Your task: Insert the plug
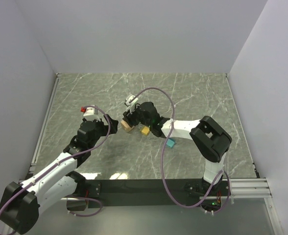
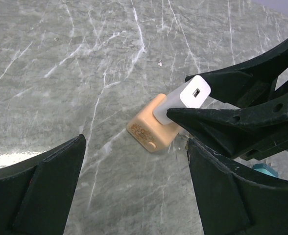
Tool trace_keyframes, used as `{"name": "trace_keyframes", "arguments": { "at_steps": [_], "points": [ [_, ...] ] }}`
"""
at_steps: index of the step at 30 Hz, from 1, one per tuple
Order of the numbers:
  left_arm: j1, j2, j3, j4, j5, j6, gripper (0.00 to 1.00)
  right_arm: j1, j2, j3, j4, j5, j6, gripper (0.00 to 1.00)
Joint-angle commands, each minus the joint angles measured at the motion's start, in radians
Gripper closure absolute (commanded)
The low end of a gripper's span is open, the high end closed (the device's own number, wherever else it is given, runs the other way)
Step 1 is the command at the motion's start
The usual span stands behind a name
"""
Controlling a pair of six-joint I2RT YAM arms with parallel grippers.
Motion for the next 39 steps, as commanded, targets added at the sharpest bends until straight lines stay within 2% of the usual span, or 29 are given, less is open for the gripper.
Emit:
{"name": "trace_keyframes", "arguments": {
  "at_steps": [1,39],
  "points": [
    [0.006,-0.017,-0.001,0.016,-0.006,-0.005,0.09,0.035,0.117,-0.112,-0.313,0.012,0.038,1.00],
    [0.007,-0.030,-0.012,0.020,0.006,-0.010,0.09,0.131,0.293,-0.123,-0.332,0.119,0.115,1.00]
  ]
}}
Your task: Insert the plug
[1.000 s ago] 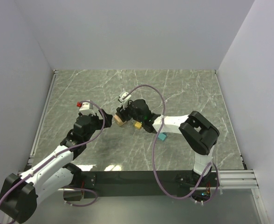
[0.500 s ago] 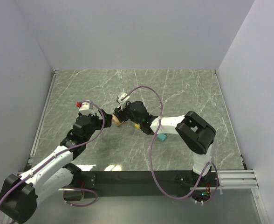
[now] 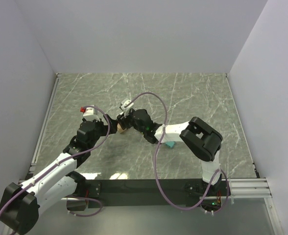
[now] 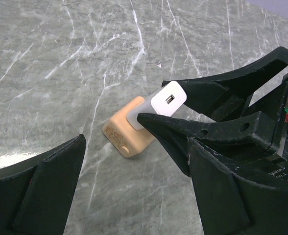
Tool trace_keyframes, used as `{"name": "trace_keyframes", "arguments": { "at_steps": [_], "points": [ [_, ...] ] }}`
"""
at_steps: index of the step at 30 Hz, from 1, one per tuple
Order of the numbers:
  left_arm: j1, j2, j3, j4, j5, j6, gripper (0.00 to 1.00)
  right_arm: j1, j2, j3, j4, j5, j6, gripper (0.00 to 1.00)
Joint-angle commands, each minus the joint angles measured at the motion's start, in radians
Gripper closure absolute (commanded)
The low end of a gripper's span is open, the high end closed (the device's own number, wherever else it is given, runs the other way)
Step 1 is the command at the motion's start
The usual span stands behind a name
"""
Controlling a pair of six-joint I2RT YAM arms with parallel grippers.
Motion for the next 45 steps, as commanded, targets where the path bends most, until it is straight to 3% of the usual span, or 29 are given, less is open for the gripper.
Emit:
{"name": "trace_keyframes", "arguments": {
  "at_steps": [1,12,18,30,36,42,45],
  "points": [
    [0.005,-0.024,-0.010,0.021,0.005,-0.010,0.09,0.036,0.187,-0.105,-0.546,-0.033,0.037,1.00],
    [0.006,-0.032,-0.014,0.021,0.010,-0.010,0.09,0.062,0.267,-0.042,-0.624,0.014,0.037,1.00],
    [0.006,-0.039,-0.014,0.018,0.007,-0.008,0.09,0.051,0.180,-0.064,-0.575,-0.019,0.037,1.00],
    [0.006,-0.069,-0.012,0.009,-0.005,-0.004,0.09,0.007,0.026,0.073,-0.689,-0.019,0.019,1.00],
    [0.006,-0.062,-0.007,0.007,-0.004,-0.005,0.09,-0.013,-0.006,0.096,-0.681,-0.054,0.013,0.78],
    [0.006,-0.081,-0.010,0.000,-0.013,-0.008,0.08,-0.018,-0.027,0.100,-0.654,-0.087,0.022,0.50],
    [0.006,-0.085,-0.010,-0.002,-0.007,-0.008,0.07,-0.019,-0.033,0.102,-0.644,-0.093,0.026,0.27]
  ]
}}
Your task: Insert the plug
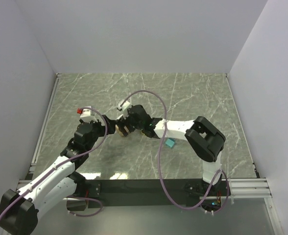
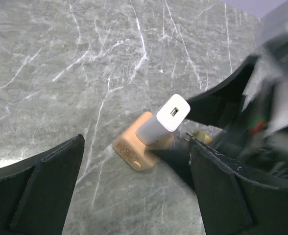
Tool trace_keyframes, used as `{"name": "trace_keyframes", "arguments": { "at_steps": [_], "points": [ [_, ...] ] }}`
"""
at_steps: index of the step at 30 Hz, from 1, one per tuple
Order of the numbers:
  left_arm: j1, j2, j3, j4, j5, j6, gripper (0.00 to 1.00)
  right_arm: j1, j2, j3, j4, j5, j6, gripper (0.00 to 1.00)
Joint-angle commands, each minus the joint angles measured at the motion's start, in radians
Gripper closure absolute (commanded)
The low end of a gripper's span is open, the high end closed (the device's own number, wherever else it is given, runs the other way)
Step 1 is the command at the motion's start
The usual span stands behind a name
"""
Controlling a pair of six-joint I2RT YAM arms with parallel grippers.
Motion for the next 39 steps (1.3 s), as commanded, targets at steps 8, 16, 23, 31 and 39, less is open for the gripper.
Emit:
{"name": "trace_keyframes", "arguments": {
  "at_steps": [8,16,23,31,39],
  "points": [
    [-0.001,-0.029,0.001,0.026,0.003,-0.013,0.06,-0.013,-0.026,-0.093,-0.154,-0.019,0.019,0.07],
    [-0.001,-0.020,-0.002,0.043,0.002,-0.004,0.07,-0.020,-0.176,-0.173,-0.096,-0.065,0.019,0.07],
    [-0.004,-0.002,-0.011,0.091,0.028,0.016,0.08,-0.047,-0.347,-0.291,-0.094,-0.003,0.019,0.07],
    [-0.008,0.038,-0.036,0.184,0.083,0.042,0.09,-0.141,-0.413,-0.435,-0.044,0.042,0.066,0.09],
    [-0.047,0.152,-0.010,0.233,0.066,0.074,0.09,-0.159,-0.378,-0.494,0.015,0.031,0.073,0.14]
  ]
}}
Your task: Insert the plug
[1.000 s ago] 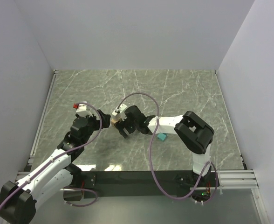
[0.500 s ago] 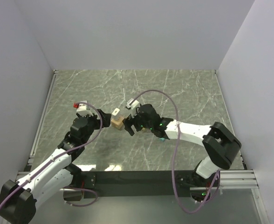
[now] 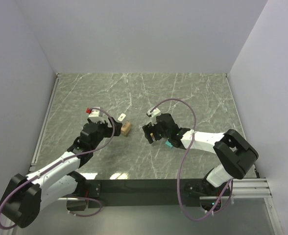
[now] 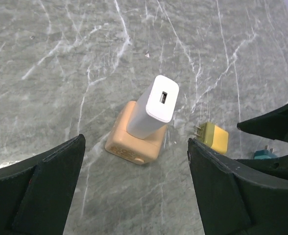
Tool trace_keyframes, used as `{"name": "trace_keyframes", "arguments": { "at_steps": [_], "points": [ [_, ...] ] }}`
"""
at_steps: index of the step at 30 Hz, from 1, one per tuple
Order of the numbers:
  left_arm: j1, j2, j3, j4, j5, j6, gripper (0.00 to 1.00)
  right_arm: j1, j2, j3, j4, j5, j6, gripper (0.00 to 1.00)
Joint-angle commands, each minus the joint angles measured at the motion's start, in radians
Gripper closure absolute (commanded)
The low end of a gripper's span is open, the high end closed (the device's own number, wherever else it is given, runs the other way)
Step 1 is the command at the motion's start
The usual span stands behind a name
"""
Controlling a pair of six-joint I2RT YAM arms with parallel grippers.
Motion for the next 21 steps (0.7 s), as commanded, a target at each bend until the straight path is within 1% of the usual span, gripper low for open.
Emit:
{"name": "trace_keyframes", "arguments": {
  "at_steps": [1,8,15,21],
  "points": [
    [-0.018,0.025,0.025,0.083,0.004,0.034,0.09,-0.007,0.005,-0.009,0.079,-0.003,0.014,0.14],
    [-0.024,0.110,0.044,0.113,-0.036,0.053,0.08,-0.009,0.049,-0.017,0.108,0.012,0.007,0.18],
    [-0.024,0.163,0.063,0.156,-0.021,0.074,0.08,-0.026,0.086,-0.009,0.137,-0.003,-0.010,0.19],
    [-0.024,0.206,0.078,0.160,-0.021,0.085,0.08,-0.030,0.124,0.009,0.142,-0.023,-0.023,0.21]
  ]
}}
